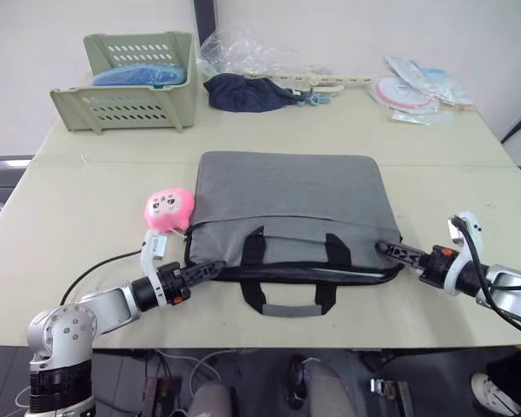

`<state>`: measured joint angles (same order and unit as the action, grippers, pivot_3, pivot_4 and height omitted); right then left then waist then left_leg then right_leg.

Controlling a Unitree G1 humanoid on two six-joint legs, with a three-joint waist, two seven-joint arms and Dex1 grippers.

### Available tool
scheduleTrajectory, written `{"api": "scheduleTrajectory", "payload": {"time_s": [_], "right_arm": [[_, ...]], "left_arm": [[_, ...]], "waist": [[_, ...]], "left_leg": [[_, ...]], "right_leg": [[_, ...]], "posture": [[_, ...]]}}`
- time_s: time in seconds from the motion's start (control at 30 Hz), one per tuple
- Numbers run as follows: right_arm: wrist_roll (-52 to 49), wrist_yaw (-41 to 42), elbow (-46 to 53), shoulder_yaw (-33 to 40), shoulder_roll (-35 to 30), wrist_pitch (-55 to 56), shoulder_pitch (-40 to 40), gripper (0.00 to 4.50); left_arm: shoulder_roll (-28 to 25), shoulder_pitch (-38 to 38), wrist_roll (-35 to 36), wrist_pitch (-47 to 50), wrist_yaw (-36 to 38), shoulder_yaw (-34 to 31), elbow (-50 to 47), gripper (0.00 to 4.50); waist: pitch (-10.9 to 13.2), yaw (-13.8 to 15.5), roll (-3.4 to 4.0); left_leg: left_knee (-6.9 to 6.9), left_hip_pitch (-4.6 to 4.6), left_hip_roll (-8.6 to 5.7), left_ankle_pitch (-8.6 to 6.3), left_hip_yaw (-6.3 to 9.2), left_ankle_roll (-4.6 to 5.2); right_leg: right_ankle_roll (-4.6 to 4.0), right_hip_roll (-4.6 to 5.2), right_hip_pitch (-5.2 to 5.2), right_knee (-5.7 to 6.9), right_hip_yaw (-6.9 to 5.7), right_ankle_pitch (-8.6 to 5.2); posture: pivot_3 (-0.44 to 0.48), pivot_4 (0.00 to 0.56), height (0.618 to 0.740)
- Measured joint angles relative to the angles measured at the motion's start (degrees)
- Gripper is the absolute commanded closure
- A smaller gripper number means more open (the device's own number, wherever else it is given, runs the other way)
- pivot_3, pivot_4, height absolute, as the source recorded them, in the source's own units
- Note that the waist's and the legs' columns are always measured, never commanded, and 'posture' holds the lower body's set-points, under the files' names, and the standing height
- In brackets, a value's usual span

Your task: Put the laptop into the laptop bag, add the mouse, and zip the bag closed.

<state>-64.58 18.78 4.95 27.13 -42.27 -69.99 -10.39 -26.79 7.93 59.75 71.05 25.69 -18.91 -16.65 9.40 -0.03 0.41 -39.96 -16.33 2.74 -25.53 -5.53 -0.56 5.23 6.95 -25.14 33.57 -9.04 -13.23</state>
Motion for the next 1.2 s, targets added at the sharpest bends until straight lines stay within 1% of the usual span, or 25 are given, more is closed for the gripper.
{"api": "scheduleTrajectory", "payload": {"time_s": [0.17,0.33,0.43,0.67,0.7,0.77,0.8,0.9,1.0,1.07,1.1,1.13,1.2], "right_arm": [[-0.04,0.34,0.69,0.21,-0.04,-0.11,0.45,0.00],[-0.13,0.62,1.57,1.00,-1.01,-0.32,0.96,0.00],[-0.17,1.42,1.90,2.82,-2.53,-0.37,2.21,0.00],[-1.25,6.63,4.11,7.99,-9.05,-1.65,6.30,0.00],[-1.58,7.98,4.51,9.08,-10.45,-2.02,7.06,0.00],[-1.61,12.46,6.75,11.03,-14.83,-2.07,8.80,0.00],[-1.22,13.68,7.46,11.29,-16.06,-1.47,8.48,0.00],[-0.54,14.51,8.54,9.82,-17.32,0.26,3.54,0.00],[0.29,14.37,9.28,7.22,-17.75,1.93,-0.82,0.00],[0.75,13.95,9.48,5.51,-17.35,2.41,-2.50,0.00],[1.37,13.01,10.69,3.23,-16.17,2.77,-4.65,0.00],[2.20,11.42,12.98,-0.01,-13.92,3.95,-7.61,0.00],[2.88,10.82,16.91,-3.69,-12.70,5.20,-9.17,0.00]], "left_arm": [[-1.28,-1.93,1.20,0.04,0.35,-0.34,-0.65,1.56],[-4.50,-4.52,3.34,0.87,0.75,-2.22,-1.17,1.56],[-7.14,-6.31,5.69,1.88,1.13,-4.02,-2.29,1.56],[-15.37,-8.93,13.14,3.68,3.97,-9.06,-5.70,1.56],[-16.98,-9.24,14.54,3.92,4.78,-10.18,-6.00,1.56],[-21.87,-8.90,18.07,4.02,6.89,-13.64,-6.57,1.56],[-23.44,-7.22,19.75,3.81,7.25,-14.75,-6.43,1.56],[-27.08,-1.35,23.23,2.23,7.84,-16.18,-4.86,1.56],[-29.51,2.27,24.24,0.96,7.85,-15.92,-3.58,1.56],[-30.00,3.06,23.71,0.56,7.80,-15.36,-2.48,1.56],[-30.68,3.81,22.88,0.10,8.20,-14.32,-1.45,1.56],[-32.41,4.76,21.35,-0.41,10.06,-13.50,-0.71,1.56],[-34.57,6.49,20.30,-1.21,12.57,-12.45,-0.91,1.56]], "waist": [[-0.01,-0.05,0.09],[0.03,-0.06,0.17],[0.03,0.08,0.18],[0.07,0.06,0.22],[0.08,0.07,0.23],[0.11,0.05,0.29],[0.11,0.03,0.28],[0.12,-0.04,0.30],[0.14,-0.14,0.37],[0.15,-0.22,0.38],[0.18,-0.22,0.39],[0.24,-0.36,0.28],[0.27,-0.33,0.31]], "left_leg": [[0.01,0.01,0.00,0.00,0.00,-0.01],[0.02,-0.01,0.00,-0.01,-0.01,-0.02],[0.01,-0.12,0.00,-0.01,0.01,-0.02],[0.00,-0.24,0.00,-0.02,0.00,-0.03],[0.01,-0.23,0.00,-0.02,0.01,-0.04],[0.01,-0.22,0.00,-0.03,0.01,-0.06],[0.00,-0.21,0.00,-0.04,0.01,-0.08],[-0.01,-0.19,0.00,-0.05,0.00,-0.09],[0.16,-0.15,0.00,-0.05,-0.05,-0.10],[0.20,-0.15,0.01,-0.05,-0.07,-0.11],[0.22,-0.16,0.01,-0.04,-0.09,-0.11],[0.21,-0.18,0.03,-0.03,-0.12,-0.15],[0.21,-0.17,0.04,-0.02,-0.13,-0.17]], "right_leg": [[0.00,-0.01,-0.02,0.02,0.00,0.00],[0.00,-0.01,-0.06,0.02,0.03,0.00],[0.00,-0.01,-0.15,0.01,0.03,0.00],[0.00,-0.01,-0.28,0.03,0.03,0.00],[-0.01,-0.02,-0.28,0.03,0.03,-0.01],[-0.02,-0.02,-0.29,0.01,0.05,-0.01],[-0.02,-0.02,-0.28,0.02,0.07,-0.01],[-0.03,-0.02,-0.29,0.07,0.10,0.00],[-0.06,-0.08,-0.33,0.02,0.10,-0.02],[-0.07,-0.13,-0.36,0.00,0.10,-0.03],[-0.07,-0.15,-0.39,-0.03,0.09,-0.03],[-0.07,-0.19,-0.45,-0.01,0.10,-0.02],[-0.07,-0.19,-0.46,0.00,0.11,-0.02]], "posture": [[0.000,0.150,0.740],[0.000,0.150,0.740],[0.000,0.150,0.740],[0.000,0.150,0.740],[0.000,0.150,0.740],[0.000,0.150,0.740],[0.000,0.150,0.740],[0.000,0.150,0.740],[0.000,0.150,0.740],[0.000,0.150,0.740],[0.000,0.150,0.740],[0.000,0.150,0.740],[0.000,0.150,0.740]]}}
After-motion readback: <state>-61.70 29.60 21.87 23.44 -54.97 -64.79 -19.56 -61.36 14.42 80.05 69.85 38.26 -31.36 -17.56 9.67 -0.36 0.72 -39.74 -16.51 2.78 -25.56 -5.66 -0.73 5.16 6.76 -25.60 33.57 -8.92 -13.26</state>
